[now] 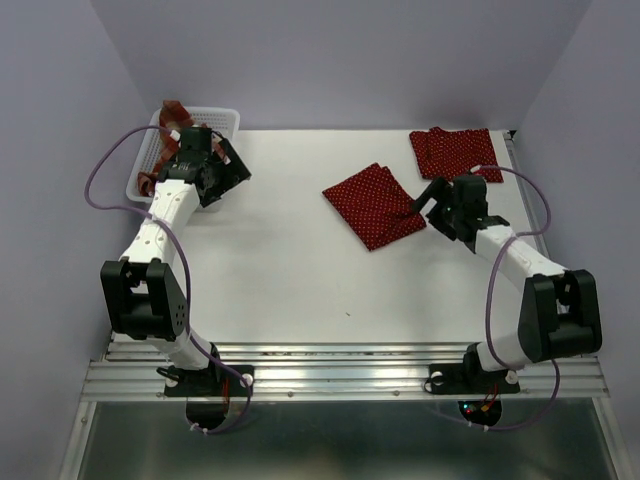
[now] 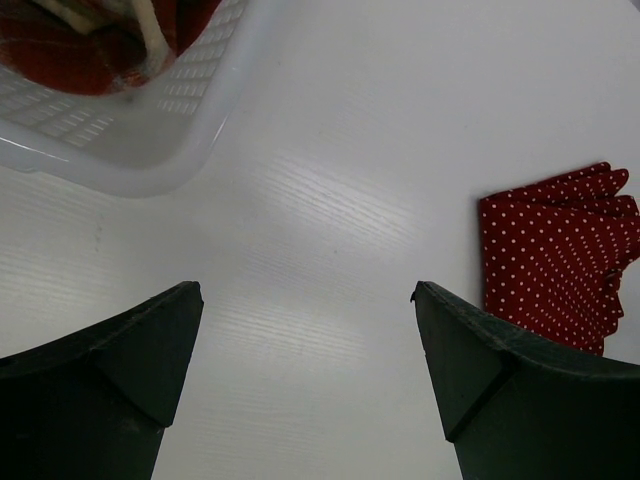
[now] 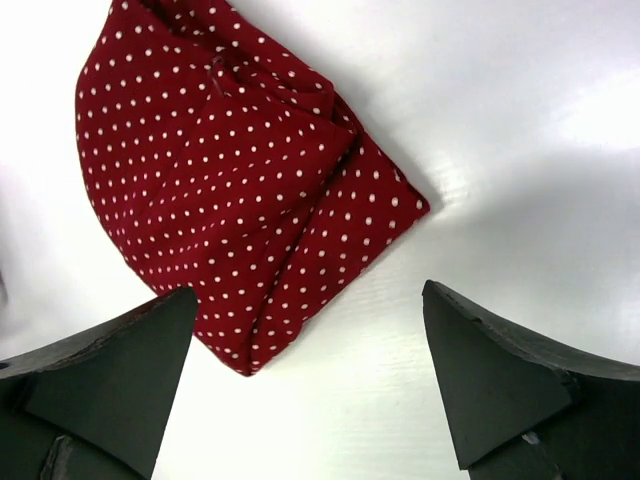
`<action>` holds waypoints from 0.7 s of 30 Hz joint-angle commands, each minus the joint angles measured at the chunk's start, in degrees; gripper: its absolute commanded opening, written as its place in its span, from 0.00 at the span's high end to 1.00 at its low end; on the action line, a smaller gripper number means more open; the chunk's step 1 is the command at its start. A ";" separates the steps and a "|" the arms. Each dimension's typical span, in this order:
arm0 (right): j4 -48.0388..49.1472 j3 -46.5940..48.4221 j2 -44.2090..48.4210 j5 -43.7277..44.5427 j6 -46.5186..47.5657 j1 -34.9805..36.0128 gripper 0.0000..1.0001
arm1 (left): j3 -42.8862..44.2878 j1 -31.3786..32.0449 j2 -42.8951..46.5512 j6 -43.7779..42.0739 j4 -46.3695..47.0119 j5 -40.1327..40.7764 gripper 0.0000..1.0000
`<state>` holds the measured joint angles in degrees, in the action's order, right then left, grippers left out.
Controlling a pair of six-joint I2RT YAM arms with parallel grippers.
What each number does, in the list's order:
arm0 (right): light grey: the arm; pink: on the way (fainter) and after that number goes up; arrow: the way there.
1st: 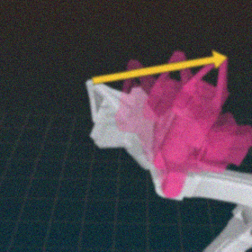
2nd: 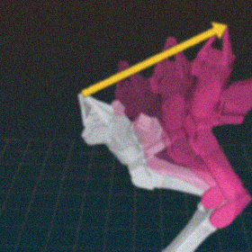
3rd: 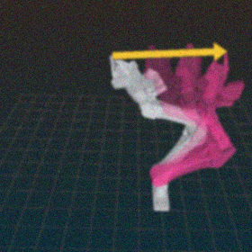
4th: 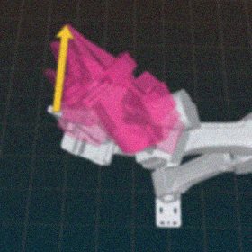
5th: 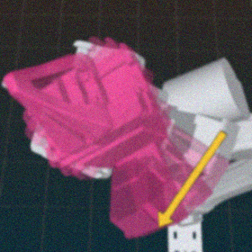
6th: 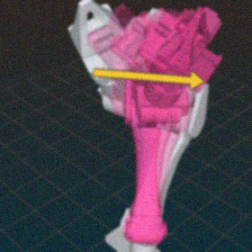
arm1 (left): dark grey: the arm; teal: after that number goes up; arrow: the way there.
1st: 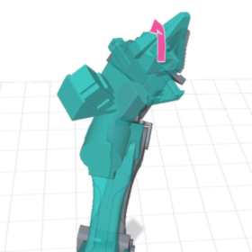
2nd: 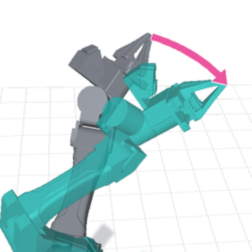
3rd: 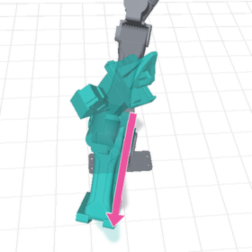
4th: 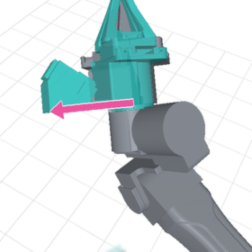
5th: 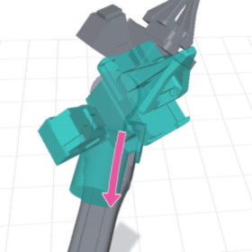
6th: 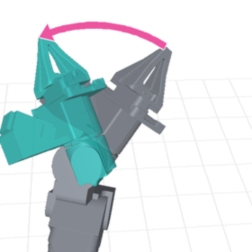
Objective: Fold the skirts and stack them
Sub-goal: Neatly place the folded skirt to the corner
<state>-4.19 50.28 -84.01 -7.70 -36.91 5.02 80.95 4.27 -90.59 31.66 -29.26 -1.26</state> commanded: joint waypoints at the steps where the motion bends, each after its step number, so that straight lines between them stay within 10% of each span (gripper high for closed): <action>1: -7.93 1.56 2.45 21.65 -14.86 6.66 0.00 | 0.27 -0.32 2.78 0.16 3.50 -3.57 0.01; 21: -18.06 16.86 -19.25 25.64 -25.15 16.87 0.00 | -6.50 -0.23 5.59 0.60 9.39 -11.57 0.01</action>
<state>-22.28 64.90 -101.58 14.70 -60.27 21.21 75.33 4.27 -88.60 32.60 -23.29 -10.72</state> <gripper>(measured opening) 0.997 0.986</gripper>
